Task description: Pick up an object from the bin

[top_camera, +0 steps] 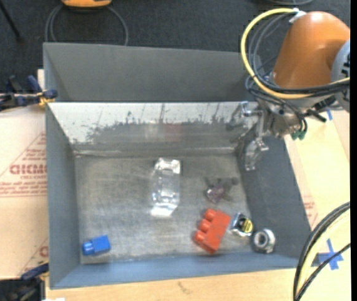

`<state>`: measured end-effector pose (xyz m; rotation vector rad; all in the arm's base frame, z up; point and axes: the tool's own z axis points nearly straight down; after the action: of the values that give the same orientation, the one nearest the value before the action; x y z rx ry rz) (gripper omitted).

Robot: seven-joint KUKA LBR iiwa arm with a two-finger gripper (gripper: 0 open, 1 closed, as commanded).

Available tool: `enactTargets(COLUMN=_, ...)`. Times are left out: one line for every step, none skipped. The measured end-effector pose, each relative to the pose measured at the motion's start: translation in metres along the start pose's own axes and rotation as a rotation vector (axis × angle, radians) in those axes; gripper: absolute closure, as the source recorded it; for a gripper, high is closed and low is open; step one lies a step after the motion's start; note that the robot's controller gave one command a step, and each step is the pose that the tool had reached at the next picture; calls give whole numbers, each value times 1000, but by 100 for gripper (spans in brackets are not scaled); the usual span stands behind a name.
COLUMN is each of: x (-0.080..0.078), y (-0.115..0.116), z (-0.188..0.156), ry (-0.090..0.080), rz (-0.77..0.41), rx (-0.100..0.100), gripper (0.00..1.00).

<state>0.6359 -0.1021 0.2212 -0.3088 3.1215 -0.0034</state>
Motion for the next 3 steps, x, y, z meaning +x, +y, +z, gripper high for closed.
enactTargets(x=39, y=-14, z=147, ry=-6, rz=-592, rx=3, gripper=0)
enactTargets(x=39, y=-14, z=146, ry=-7, rz=-592, rx=5, gripper=100)
enactTargets(x=33, y=-31, z=29, ry=-7, rz=-633, rx=5, gripper=100)
